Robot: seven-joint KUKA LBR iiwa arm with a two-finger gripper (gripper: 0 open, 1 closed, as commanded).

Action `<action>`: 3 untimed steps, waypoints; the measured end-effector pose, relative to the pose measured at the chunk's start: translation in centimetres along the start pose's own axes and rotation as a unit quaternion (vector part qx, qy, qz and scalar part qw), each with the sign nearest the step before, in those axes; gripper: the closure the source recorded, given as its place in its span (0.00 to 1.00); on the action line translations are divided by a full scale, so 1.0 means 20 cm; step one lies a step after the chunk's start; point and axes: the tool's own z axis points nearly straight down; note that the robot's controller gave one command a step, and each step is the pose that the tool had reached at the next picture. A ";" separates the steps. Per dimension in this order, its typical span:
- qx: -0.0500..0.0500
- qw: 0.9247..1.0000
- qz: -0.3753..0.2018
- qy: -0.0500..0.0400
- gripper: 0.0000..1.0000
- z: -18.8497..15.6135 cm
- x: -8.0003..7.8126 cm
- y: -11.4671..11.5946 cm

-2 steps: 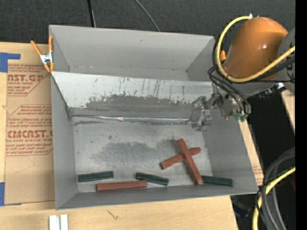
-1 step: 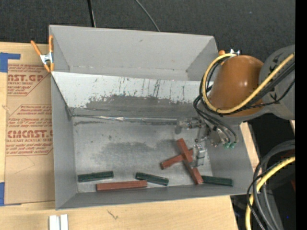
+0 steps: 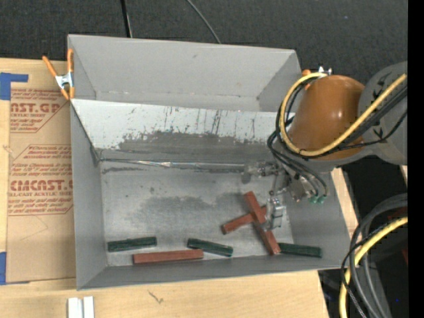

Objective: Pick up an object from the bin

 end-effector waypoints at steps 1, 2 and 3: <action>0.000 1.000 -0.007 0.001 1.00 0.48 -0.11 -0.12; 0.000 1.000 -0.007 -0.001 0.00 0.49 -0.11 -0.12; 0.000 1.000 -0.008 0.000 1.00 0.49 -0.11 -0.12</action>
Offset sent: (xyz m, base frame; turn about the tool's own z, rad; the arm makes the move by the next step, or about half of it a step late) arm 0.0000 0.0000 0.0000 0.0000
